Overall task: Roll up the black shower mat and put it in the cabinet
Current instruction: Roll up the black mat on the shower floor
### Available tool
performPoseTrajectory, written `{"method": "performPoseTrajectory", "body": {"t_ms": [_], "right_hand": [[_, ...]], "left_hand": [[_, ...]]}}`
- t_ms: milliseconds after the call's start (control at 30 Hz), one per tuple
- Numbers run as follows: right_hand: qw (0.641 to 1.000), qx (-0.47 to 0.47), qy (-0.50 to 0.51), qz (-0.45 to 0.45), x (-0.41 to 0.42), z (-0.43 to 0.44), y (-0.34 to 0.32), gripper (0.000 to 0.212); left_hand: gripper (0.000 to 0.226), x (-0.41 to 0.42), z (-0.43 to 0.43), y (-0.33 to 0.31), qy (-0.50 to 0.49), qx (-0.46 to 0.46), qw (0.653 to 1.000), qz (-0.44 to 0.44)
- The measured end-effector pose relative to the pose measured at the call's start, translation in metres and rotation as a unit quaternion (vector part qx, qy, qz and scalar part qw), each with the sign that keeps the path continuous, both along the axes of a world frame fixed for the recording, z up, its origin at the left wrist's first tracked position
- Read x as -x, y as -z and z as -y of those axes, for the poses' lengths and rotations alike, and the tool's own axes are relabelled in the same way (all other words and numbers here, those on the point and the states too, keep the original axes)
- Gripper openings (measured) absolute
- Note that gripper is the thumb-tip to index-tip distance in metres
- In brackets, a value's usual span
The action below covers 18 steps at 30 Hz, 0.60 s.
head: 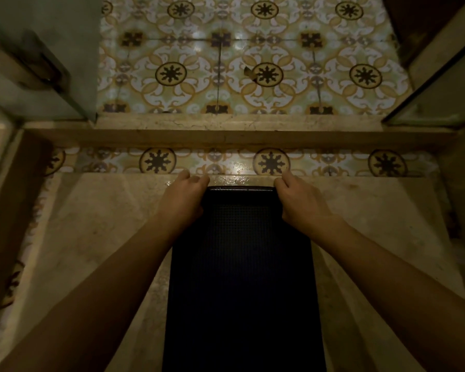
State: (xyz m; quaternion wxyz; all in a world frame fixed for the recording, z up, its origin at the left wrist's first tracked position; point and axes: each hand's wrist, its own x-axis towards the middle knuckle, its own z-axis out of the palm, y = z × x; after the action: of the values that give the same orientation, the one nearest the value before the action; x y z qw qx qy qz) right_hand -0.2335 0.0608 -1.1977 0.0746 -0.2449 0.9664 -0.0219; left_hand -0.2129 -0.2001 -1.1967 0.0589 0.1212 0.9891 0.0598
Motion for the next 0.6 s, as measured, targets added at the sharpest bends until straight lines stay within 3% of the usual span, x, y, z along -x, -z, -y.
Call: {"method": "performPoseTrajectory", "body": {"t_ms": [467, 600], "right_hand": [[0.998, 0.055, 0.004, 0.011, -0.018, -0.008, 0.000, 0.033], [0.999, 0.048, -0.002, 0.020, -0.018, -0.010, -0.003, 0.029]], "left_hand": [[0.029, -0.027, 0.003, -0.001, 0.022, -0.006, 1.000, 0.002], [0.021, -0.023, 0.003, -0.005, 0.009, -0.018, 1.000, 0.006]]}}
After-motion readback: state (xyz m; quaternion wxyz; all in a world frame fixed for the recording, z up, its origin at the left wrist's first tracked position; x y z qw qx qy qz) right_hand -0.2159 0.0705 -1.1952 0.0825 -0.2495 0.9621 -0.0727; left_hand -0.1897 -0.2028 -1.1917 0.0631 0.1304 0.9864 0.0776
